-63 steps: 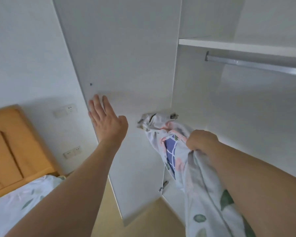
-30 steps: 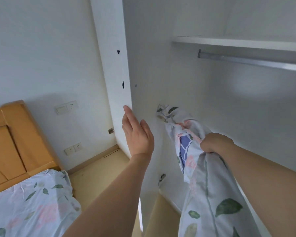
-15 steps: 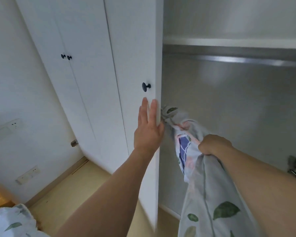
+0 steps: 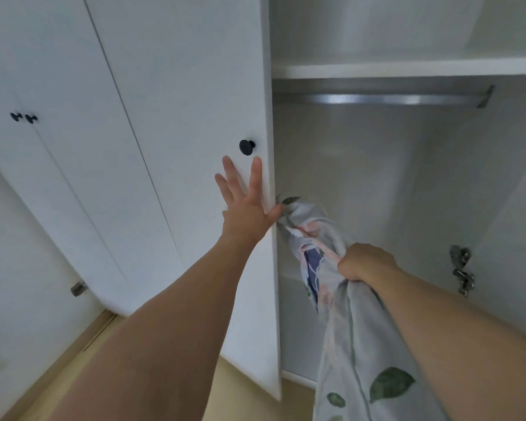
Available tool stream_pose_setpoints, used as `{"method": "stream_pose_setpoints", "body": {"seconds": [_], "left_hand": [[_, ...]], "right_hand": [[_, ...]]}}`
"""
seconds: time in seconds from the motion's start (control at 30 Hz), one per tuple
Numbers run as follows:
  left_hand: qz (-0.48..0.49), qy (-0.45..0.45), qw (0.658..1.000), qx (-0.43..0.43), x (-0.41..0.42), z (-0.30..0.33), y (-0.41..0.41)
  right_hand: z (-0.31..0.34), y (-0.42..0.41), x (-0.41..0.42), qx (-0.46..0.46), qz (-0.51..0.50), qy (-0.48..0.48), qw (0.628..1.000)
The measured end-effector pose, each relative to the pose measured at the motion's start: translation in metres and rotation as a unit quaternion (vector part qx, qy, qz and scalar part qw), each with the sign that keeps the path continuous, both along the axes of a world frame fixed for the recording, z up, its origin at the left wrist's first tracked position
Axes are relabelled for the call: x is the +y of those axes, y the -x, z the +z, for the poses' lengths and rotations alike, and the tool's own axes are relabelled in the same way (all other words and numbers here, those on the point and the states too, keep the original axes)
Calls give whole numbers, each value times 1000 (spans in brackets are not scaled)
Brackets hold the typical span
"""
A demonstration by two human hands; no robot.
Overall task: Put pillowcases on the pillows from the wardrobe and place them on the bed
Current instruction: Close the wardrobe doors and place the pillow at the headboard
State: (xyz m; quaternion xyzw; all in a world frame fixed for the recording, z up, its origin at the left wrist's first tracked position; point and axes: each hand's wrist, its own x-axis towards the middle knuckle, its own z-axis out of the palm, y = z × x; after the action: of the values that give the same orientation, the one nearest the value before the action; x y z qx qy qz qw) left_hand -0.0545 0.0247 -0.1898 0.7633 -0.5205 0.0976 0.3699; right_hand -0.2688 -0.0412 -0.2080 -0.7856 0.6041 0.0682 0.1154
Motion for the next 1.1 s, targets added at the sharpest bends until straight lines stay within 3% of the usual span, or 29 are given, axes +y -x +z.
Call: {"method": "stream_pose_setpoints", "body": {"seconds": [0.73, 1.1], "left_hand": [[117, -35, 992, -4, -98, 3, 18], [71, -6, 997, 20, -98, 1, 14]], "right_hand": [[-22, 7, -25, -30, -73, -20, 997], [-13, 19, -30, -24, -111, -12, 994]]}}
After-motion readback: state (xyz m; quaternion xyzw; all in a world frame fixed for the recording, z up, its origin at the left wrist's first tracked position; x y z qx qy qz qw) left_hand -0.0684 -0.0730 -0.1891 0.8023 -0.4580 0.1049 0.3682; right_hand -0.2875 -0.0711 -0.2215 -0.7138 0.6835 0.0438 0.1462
